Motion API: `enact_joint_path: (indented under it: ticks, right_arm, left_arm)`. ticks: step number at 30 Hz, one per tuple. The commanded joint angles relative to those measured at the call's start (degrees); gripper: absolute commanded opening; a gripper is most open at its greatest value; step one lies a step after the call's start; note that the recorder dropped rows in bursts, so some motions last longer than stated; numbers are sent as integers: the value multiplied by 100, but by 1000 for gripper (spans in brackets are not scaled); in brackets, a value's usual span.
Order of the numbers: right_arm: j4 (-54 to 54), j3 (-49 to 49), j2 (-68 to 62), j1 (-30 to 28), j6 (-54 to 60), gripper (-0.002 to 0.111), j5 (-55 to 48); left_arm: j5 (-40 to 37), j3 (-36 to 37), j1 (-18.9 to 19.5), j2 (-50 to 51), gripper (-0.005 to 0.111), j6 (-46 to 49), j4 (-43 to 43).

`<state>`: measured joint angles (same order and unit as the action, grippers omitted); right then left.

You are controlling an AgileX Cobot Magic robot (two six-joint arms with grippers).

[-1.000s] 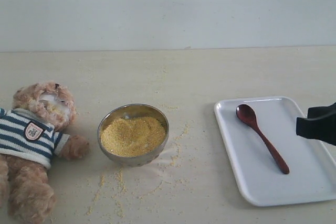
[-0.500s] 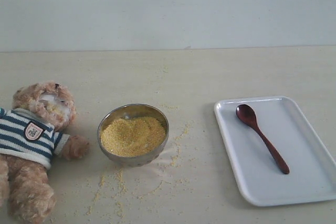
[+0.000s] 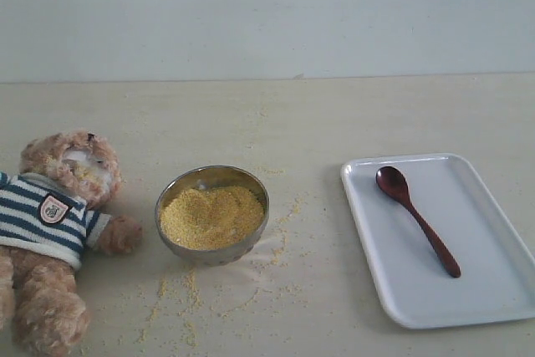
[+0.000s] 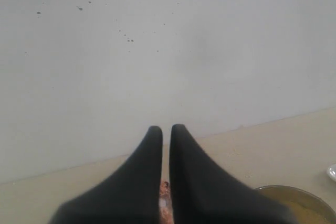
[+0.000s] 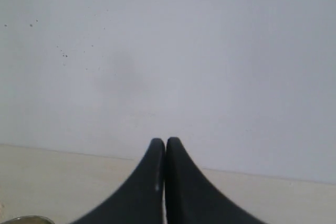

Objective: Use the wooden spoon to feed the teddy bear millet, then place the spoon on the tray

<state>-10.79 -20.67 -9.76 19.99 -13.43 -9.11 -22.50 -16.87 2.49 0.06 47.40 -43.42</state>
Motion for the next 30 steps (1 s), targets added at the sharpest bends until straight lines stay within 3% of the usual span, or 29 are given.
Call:
enact_joint_path:
  ticks: [1, 6, 19, 25, 30]
  right_arm:
    - [-134, 3, 320, -8, 783, 0, -506]
    - [-175, 3, 449, -8, 800, 0, -1439]
    - [-1231, 298, 449, -83, 753, 0, -1174]
    - [-1153, 1221, 976, -1314, 180, 0, -1096]
    - [-1048, 2067, 976, -1920, -182, 0, 151]
  left_arm:
    - [2, 35, -42, -6, 5, -46, -10]
    - [2, 35, -42, -6, 5, -46, -38]
    - [18, 35, -42, -6, 5, -46, -39]
    - [18, 35, -42, -6, 5, -46, -39]
    - [17, 35, -42, -6, 5, -46, -54]
